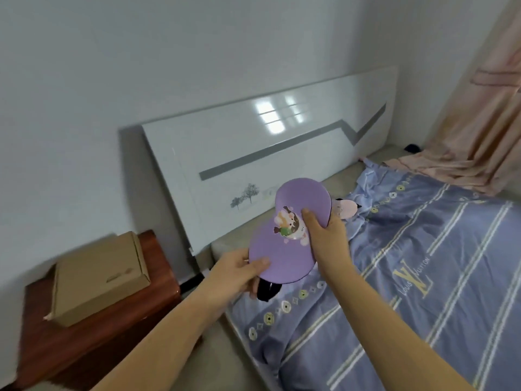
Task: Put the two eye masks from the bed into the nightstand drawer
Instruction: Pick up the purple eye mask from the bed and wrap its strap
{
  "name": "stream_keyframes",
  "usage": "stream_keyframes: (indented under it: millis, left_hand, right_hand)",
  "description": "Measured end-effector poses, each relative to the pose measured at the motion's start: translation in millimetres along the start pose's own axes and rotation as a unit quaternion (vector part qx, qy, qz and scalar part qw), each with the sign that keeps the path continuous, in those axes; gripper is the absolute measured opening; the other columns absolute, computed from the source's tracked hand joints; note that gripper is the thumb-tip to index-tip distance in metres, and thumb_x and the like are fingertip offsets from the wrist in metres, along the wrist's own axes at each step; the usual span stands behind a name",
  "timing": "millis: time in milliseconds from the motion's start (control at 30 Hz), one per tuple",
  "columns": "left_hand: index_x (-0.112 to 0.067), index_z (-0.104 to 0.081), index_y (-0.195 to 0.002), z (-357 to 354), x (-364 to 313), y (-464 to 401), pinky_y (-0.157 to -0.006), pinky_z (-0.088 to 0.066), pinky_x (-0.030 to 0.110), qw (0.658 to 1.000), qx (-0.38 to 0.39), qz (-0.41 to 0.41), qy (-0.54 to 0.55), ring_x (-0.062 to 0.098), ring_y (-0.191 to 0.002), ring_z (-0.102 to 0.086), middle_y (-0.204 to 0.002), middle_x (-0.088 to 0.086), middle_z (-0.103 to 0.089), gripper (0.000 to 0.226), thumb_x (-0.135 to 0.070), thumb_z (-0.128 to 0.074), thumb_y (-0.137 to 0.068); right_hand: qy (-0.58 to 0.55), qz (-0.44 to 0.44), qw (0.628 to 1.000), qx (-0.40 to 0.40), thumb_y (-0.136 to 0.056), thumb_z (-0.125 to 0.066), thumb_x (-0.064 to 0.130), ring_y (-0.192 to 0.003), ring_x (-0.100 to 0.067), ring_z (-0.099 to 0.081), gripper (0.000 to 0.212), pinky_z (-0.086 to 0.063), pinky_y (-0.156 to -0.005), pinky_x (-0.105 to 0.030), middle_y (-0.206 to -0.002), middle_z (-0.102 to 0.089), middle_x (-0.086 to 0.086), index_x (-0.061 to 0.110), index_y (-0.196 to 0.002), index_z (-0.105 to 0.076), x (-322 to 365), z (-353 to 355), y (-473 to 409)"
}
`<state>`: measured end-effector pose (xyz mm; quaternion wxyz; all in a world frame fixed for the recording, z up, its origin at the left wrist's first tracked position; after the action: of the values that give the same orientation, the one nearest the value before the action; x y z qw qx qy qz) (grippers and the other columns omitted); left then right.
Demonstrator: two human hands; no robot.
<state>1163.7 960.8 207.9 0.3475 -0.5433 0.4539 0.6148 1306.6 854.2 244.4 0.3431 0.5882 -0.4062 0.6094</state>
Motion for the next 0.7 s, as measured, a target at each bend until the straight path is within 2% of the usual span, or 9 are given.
stream_keyframes:
  millis: [100,167,233,300,367,500,567,633,700]
  left_hand:
    - [-0.017,-0.069,-0.104,10.6,-15.3,22.7,-0.071,-0.055,0.014,1.000,0.023,-0.012,-0.006,0.016,-0.087,-0.071,-0.095,-0.003,-0.077,0.038,-0.042,-0.063,-0.077]
    - [-0.020,-0.068,-0.109,23.6,-22.6,33.6,-0.073,-0.055,0.015,0.999,0.004,-0.016,0.029,0.012,-0.096,-0.070,-0.104,-0.006,-0.075,0.039,-0.044,-0.062,-0.079]
    - [-0.026,-0.070,-0.104,42.8,-29.6,46.4,-0.070,-0.055,0.015,0.998,-0.042,-0.026,0.031,0.011,-0.095,-0.071,-0.104,-0.006,-0.075,0.027,-0.041,-0.061,-0.084]
    - [-0.028,-0.071,-0.097,67.6,-26.9,60.9,-0.069,-0.056,0.018,0.995,-0.098,-0.016,-0.004,0.011,-0.091,-0.072,-0.100,-0.006,-0.076,0.017,-0.036,-0.059,-0.088]
    - [-0.026,-0.073,-0.091,92.0,-17.9,75.6,-0.075,-0.056,0.025,0.991,-0.134,-0.001,-0.030,0.013,-0.087,-0.072,-0.095,-0.004,-0.077,0.016,-0.032,-0.058,-0.089]
    - [-0.024,-0.074,-0.081,127.8,-6.7,102.2,-0.083,-0.054,0.038,0.985,-0.167,0.015,-0.028,0.018,-0.084,-0.073,-0.090,0.000,-0.078,0.018,-0.028,-0.059,-0.089]
    - [-0.019,-0.073,-0.087,133.9,-3.0,111.2,-0.085,-0.055,0.038,0.989,-0.144,0.020,-0.021,0.021,-0.088,-0.073,-0.095,0.004,-0.077,0.016,-0.028,-0.059,-0.088]
    - [-0.017,-0.071,-0.091,138.2,-1.7,117.0,-0.084,-0.055,0.038,0.991,-0.134,0.015,-0.017,0.023,-0.090,-0.072,-0.097,0.005,-0.076,0.019,-0.031,-0.060,-0.088]
    - [-0.017,-0.071,-0.089,144.0,-4.7,121.6,-0.080,-0.053,0.037,0.988,-0.151,0.004,-0.024,0.026,-0.090,-0.071,-0.095,0.007,-0.076,0.020,-0.033,-0.060,-0.087]
  right_hand:
    - [0.024,0.028,0.998,0.048,-0.091,-0.055,0.022,-0.047,-0.002,-0.058,0.023,-0.047,-0.044,-0.015,-0.056,-0.063,0.010,0.012,-0.070,-0.061,14.9,-28.9,16.2]
    - [0.036,0.066,0.993,0.096,-0.091,-0.056,0.020,-0.042,0.000,-0.052,0.030,-0.041,-0.041,-0.013,-0.049,-0.059,0.012,0.015,-0.062,-0.057,27.2,-54.9,31.1]
    - [0.019,0.075,0.985,0.154,-0.091,-0.057,0.018,-0.046,0.003,-0.058,0.033,-0.043,-0.043,-0.011,-0.052,-0.064,0.016,0.028,-0.060,-0.061,34.8,-82.7,46.9]
    - [-0.003,0.056,0.977,0.205,-0.088,-0.061,0.019,-0.057,-0.002,-0.066,0.026,-0.049,-0.048,-0.014,-0.063,-0.071,0.014,0.033,-0.067,-0.068,36.0,-108.8,58.6]
    - [-0.029,0.023,0.970,0.240,-0.082,-0.064,0.023,-0.068,-0.011,-0.070,0.012,-0.053,-0.056,-0.021,-0.074,-0.075,0.008,0.032,-0.079,-0.072,31.2,-130.6,67.5]
    - [-0.090,-0.044,0.952,0.289,-0.085,-0.061,0.014,-0.083,-0.020,-0.071,0.024,-0.058,-0.064,-0.029,-0.092,-0.076,0.001,0.029,-0.102,-0.070,19.0,-163.0,81.6]
    - [-0.003,-0.042,0.967,0.249,-0.088,-0.061,0.017,-0.095,-0.023,-0.067,0.037,-0.058,-0.074,-0.036,-0.109,-0.071,-0.002,0.024,-0.124,-0.057,13.3,-165.9,80.9]
    - [0.127,0.033,0.970,0.203,-0.086,-0.064,0.024,-0.117,-0.018,-0.053,0.063,-0.049,-0.095,-0.036,-0.133,-0.052,0.000,0.024,-0.141,-0.033,20.4,-162.0,83.0]
    - [0.235,0.161,0.917,0.278,-0.081,-0.065,0.040,-0.132,-0.002,-0.032,0.079,-0.028,-0.109,-0.027,-0.145,-0.035,0.009,0.029,-0.145,-0.021,37.2,-176.3,104.1]
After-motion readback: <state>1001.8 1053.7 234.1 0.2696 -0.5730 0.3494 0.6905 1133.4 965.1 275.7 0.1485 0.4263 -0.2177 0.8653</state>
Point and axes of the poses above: each hand's wrist, its own y-axis away from the middle knuckle, its own z-axis out of the back of the hand, x = y × z, the point moved 8 cm from there along -y, towards the middle knuckle
